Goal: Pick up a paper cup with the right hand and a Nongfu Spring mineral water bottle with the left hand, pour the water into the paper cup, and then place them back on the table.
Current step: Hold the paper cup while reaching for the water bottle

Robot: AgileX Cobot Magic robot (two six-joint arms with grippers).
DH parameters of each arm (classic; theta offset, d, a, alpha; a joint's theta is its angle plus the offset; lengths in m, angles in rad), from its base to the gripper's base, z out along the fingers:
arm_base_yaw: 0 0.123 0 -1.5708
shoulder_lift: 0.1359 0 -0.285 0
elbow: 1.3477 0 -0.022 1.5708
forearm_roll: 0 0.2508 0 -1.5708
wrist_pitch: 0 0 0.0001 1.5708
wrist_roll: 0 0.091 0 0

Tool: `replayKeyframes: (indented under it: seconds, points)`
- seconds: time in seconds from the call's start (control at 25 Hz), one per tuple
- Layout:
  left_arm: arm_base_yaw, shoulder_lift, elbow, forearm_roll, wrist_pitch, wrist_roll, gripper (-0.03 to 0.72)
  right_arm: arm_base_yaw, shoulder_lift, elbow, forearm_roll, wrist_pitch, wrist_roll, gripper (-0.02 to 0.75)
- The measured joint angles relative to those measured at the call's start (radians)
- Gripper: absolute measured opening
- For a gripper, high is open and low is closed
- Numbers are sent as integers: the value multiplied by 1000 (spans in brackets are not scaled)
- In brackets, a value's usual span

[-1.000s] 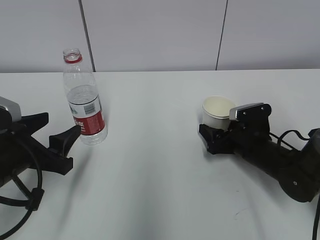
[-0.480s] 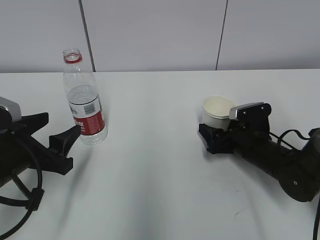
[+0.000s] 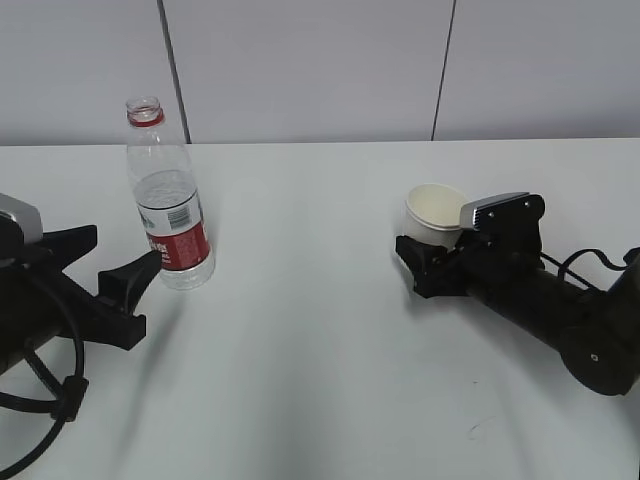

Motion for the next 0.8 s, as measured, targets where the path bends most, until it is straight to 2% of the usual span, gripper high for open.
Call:
replayKeyframes:
  seconds: [0.28, 0.52, 0.8]
  points:
    - [0, 4, 0, 4, -1, 0, 491, 0, 0, 0, -10, 0, 0, 578]
    - [0, 50, 0, 19, 0, 0, 494, 0, 0, 0, -17, 0, 0, 529]
    - [0, 61, -12, 20, 0, 0, 587, 0, 0, 0, -19, 0, -2, 526]
